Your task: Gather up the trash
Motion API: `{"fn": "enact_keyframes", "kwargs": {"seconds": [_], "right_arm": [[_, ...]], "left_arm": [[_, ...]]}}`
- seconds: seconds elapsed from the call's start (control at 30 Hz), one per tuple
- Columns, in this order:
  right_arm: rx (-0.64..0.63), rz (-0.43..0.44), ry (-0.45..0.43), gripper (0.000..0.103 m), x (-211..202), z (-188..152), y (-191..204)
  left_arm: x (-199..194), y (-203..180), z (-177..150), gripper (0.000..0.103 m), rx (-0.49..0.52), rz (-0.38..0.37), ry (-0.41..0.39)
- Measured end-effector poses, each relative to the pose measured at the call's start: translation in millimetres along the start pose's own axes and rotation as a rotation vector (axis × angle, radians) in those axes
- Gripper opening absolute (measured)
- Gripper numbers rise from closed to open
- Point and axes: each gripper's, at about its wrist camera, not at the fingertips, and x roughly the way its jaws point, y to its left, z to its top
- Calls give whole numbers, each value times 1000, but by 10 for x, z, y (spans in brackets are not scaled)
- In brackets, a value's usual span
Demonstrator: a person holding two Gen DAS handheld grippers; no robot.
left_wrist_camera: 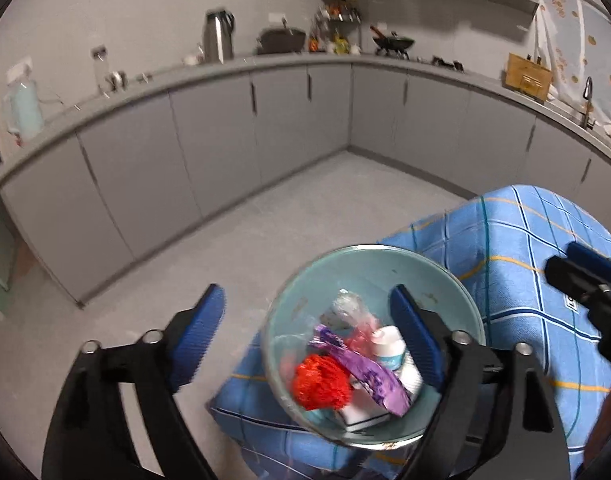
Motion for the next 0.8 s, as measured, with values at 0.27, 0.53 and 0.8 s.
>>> {"fn": "enact_keyframes", "kwargs": {"seconds": [0.27, 0.53, 0.8], "right_arm": [[4, -43, -91, 58, -506, -89, -25], [6, -45, -116, 59, -651, -65, -39], [11, -42, -118, 60, -672, -71, -39]], "left_arm": [[-491, -16, -24, 97, 31, -15, -81], [-697, -17, 3, 97, 40, -31, -114], [-756, -9, -6, 97, 33, -42, -121]]}}
